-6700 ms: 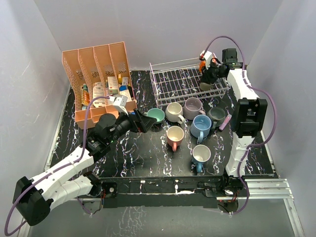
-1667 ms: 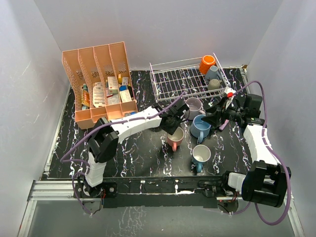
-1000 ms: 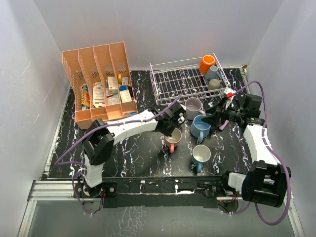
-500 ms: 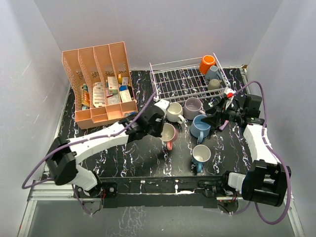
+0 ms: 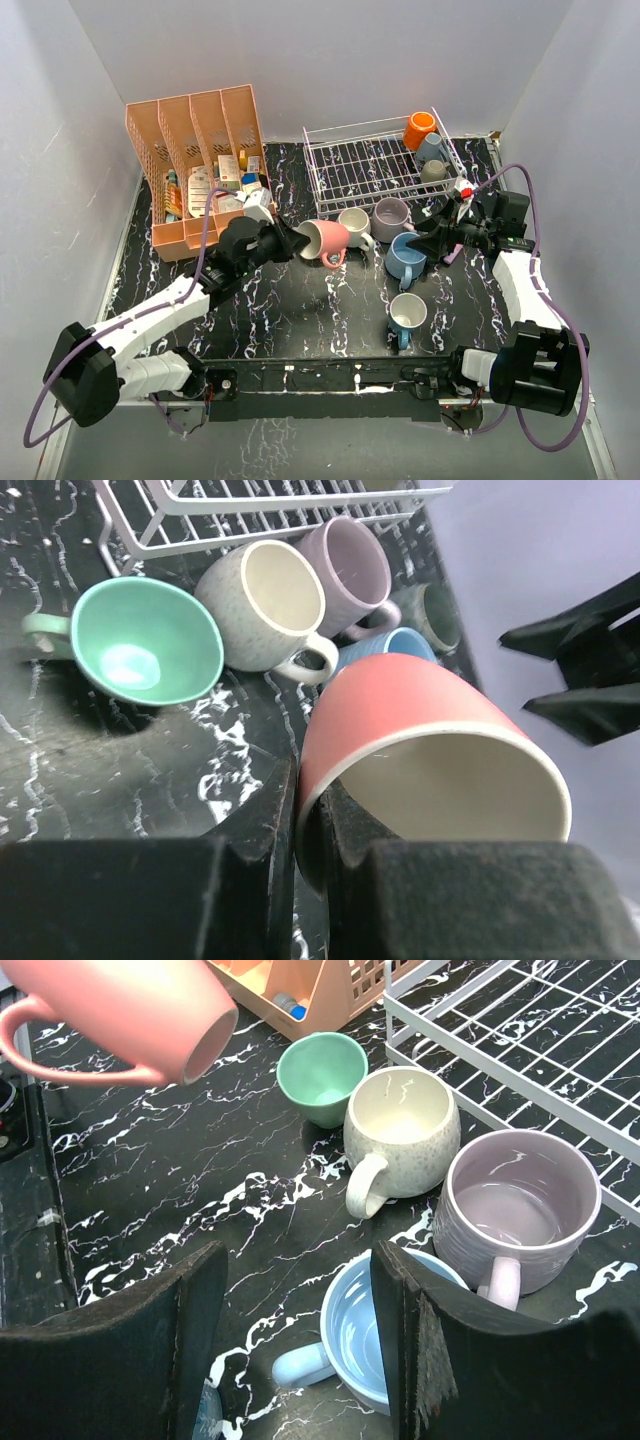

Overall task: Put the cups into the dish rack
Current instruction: Pick up the cup at the center of the board.

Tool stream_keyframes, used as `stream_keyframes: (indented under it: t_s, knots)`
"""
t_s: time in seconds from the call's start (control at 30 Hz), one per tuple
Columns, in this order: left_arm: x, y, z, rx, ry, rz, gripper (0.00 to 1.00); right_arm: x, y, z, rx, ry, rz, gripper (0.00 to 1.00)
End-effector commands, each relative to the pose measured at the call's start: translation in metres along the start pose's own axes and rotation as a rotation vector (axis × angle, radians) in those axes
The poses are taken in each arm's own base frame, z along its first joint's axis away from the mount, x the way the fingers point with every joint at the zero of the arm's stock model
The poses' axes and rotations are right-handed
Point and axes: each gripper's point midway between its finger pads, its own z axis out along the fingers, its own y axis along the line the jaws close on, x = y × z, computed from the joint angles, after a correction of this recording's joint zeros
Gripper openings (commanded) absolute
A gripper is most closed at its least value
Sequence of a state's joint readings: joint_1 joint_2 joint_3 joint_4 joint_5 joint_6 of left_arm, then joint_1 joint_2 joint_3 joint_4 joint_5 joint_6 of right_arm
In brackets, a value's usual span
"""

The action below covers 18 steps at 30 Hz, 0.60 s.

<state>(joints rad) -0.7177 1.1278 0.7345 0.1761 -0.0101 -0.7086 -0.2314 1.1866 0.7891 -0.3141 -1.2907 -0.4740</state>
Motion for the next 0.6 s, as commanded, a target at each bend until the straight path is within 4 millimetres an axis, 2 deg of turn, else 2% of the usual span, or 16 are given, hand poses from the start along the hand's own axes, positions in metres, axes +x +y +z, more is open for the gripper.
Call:
stream_keyframes:
  t_s: [0.0, 0.2, 0.43, 0.57]
  knots:
    - [-0.052, -0.062, -0.020, 0.333, -0.163, -0.178, 0.00, -0.014, 0.000, -0.001, -0.027, -0.031, -0.058, 0.62]
    - [-0.063, -0.072, -0.028, 0.470, -0.205, -0.268, 0.00, -0.013, 0.002, -0.001, -0.044, -0.040, -0.047, 0.62]
    - [-0.075, -0.082, -0.034, 0.577, -0.220, -0.278, 0.00, -0.015, 0.008, -0.002, -0.081, -0.069, -0.014, 0.63]
    - [-0.081, -0.092, -0.039, 0.652, -0.226, -0.281, 0.00, -0.025, 0.012, -0.003, -0.102, -0.078, 0.009, 0.63]
